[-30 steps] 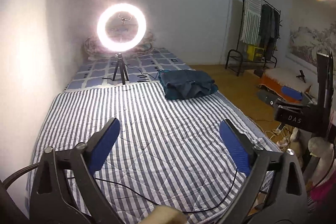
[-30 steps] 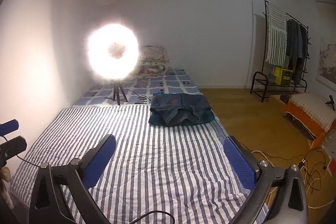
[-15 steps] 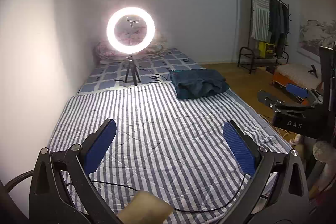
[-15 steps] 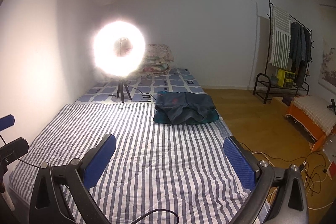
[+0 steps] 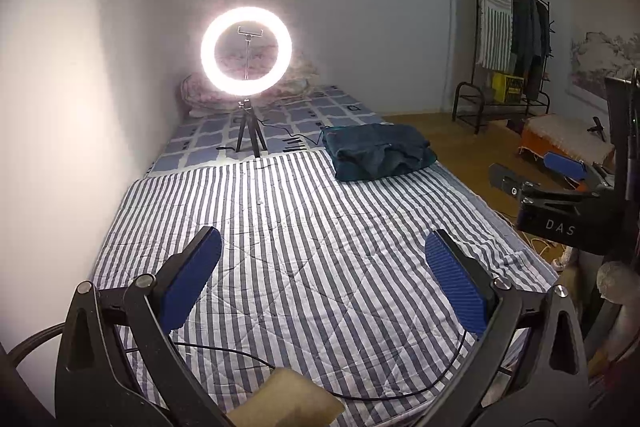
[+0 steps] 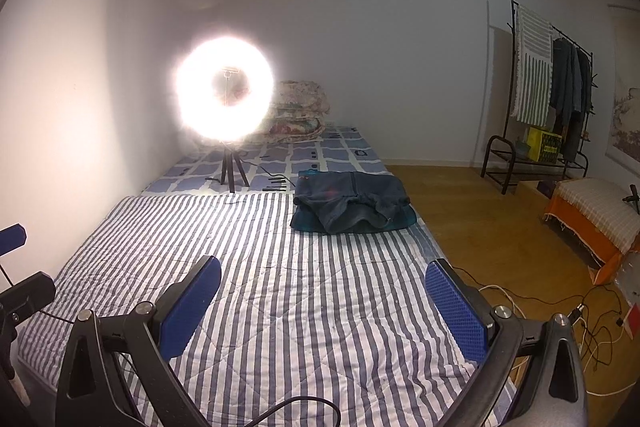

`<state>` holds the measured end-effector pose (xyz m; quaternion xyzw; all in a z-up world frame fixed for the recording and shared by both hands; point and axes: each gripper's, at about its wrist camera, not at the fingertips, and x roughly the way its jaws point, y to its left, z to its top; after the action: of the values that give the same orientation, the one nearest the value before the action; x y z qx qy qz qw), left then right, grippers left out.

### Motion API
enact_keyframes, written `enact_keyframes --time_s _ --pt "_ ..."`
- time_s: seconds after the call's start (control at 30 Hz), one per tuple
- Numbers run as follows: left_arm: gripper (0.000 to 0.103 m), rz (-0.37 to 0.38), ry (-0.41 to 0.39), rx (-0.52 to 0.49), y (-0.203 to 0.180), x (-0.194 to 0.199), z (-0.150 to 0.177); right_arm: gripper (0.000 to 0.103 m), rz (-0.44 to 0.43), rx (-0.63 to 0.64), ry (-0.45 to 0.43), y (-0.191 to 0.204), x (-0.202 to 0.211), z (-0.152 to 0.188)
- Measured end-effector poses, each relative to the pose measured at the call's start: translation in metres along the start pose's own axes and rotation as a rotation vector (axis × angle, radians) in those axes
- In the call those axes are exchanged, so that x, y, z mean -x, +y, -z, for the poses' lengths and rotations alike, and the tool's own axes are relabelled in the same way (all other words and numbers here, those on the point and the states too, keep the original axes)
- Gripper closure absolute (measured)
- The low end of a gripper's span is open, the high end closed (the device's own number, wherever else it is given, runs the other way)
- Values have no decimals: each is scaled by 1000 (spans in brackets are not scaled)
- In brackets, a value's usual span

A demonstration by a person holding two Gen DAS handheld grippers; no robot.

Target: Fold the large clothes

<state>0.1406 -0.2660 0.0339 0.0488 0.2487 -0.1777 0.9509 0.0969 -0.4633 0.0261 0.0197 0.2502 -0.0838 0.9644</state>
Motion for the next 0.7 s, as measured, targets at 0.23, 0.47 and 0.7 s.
enact_keyframes --time_s 0.23,0.47,0.7 --pt "0 4 0 0 -1 0 1 0 3 -11 4 0 0 1" --pt "0 7 2 4 -2 1 1 0 4 -10 0 0 1 2" --pt "0 5 -1 4 -1 2 -1 0 4 -11 1 1 2 2"
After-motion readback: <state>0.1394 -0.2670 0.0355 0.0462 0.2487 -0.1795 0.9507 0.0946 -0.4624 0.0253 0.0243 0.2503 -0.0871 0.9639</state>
